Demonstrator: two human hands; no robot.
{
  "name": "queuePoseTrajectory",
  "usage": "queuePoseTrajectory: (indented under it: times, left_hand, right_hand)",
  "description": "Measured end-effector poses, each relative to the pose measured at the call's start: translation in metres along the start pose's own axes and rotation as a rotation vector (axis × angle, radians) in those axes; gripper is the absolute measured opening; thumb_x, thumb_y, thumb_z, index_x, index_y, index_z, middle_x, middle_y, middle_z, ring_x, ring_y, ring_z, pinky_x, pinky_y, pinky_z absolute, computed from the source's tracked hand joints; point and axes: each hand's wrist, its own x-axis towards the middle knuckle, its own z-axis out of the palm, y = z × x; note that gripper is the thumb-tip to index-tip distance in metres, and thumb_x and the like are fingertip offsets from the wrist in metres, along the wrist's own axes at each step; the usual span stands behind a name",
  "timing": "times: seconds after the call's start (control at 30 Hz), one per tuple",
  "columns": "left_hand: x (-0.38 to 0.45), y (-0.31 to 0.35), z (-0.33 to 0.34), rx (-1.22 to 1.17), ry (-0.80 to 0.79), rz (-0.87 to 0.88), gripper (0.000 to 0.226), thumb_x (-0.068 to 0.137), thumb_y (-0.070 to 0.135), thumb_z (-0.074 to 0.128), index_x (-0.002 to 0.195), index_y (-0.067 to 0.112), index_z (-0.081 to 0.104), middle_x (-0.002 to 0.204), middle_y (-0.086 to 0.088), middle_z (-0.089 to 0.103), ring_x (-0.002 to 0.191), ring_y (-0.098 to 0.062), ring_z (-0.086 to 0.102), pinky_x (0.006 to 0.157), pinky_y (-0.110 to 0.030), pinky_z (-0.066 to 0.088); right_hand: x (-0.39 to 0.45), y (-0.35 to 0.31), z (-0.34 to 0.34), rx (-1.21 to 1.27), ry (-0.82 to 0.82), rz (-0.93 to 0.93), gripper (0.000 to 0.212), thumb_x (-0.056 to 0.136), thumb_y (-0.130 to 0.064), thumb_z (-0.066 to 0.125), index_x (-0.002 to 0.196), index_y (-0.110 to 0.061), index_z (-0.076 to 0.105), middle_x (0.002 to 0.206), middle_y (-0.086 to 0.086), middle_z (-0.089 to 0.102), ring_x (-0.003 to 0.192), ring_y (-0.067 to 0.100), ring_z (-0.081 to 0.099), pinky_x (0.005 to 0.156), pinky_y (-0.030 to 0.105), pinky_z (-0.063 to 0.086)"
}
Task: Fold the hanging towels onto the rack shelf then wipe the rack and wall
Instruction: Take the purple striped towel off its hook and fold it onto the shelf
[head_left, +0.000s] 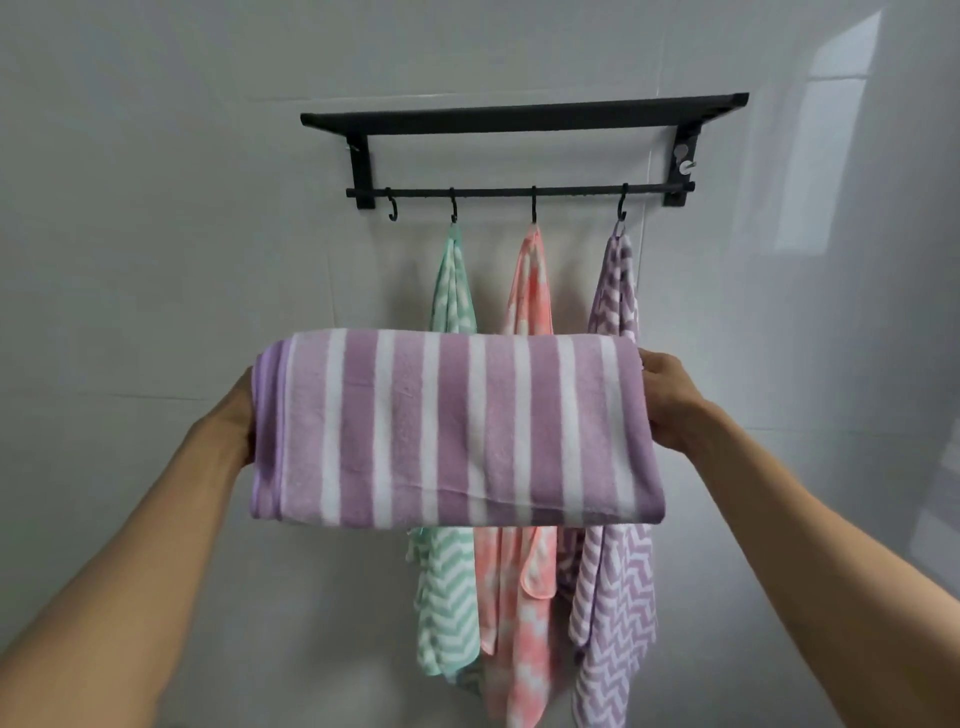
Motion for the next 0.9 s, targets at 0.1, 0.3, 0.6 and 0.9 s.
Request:
queuePoseTrajectory:
  times: [0.1, 0.3, 0.6, 0.9]
  left_hand:
    - [-0.007, -0.016, 0.0, 0.087, -0.049, -0.033, 0.032, 0.105, 0.019, 0.044, 0.079, 0.007, 0.058, 0.066, -0.015, 0.06, 0.062, -0.028, 0.057, 0.062, -0.033, 0.042]
    - [0.0, -0.048, -0.005, 0.126, -0.032, -0.16, 0.031, 0.105, 0.023, 0.047, 0.086, 0.003, 0.061, 0.07, -0.015, 0.062, 0.066, -0.028, 0.054, 0.061, -0.031, 0.042]
    - [-0.005, -0.088, -0.015, 0.07, -0.008, -0.189, 0.043, 0.109, 0.008, 0.031, 0.15, -0.005, 0.034, 0.109, -0.003, 0.058, 0.082, -0.013, 0.046, 0.06, -0.005, 0.046]
    - [0.024, -0.205, -0.082, -0.099, -0.109, -0.717, 0.081, 0.089, 0.07, 0.047, 0.124, -0.001, 0.067, 0.122, -0.029, 0.067, 0.105, -0.039, 0.065, 0.102, -0.052, 0.047]
  right_hand:
    - [-0.003, 0.008, -0.001, -0.097, -0.019, 0.106, 0.018, 0.097, 0.005, 0.055, 0.082, 0.002, 0.064, 0.071, 0.009, 0.059, 0.049, 0.013, 0.053, 0.037, 0.017, 0.043]
    - [-0.005, 0.051, 0.006, 0.045, -0.033, 0.376, 0.012, 0.095, -0.002, 0.057, 0.084, 0.0, 0.059, 0.067, 0.008, 0.045, 0.049, 0.016, 0.042, 0.046, 0.027, 0.039]
    - [-0.034, 0.134, 0.051, 0.256, -0.179, 0.774, 0.054, 0.091, -0.049, 0.063, 0.118, -0.004, 0.074, 0.117, 0.017, 0.073, 0.11, 0.035, 0.068, 0.1, 0.044, 0.05]
    - [-0.054, 0.169, 0.102, -0.035, -0.202, 0.829, 0.052, 0.086, -0.015, 0.079, 0.126, 0.007, 0.056, 0.113, 0.024, 0.072, 0.1, 0.041, 0.071, 0.086, 0.054, 0.058]
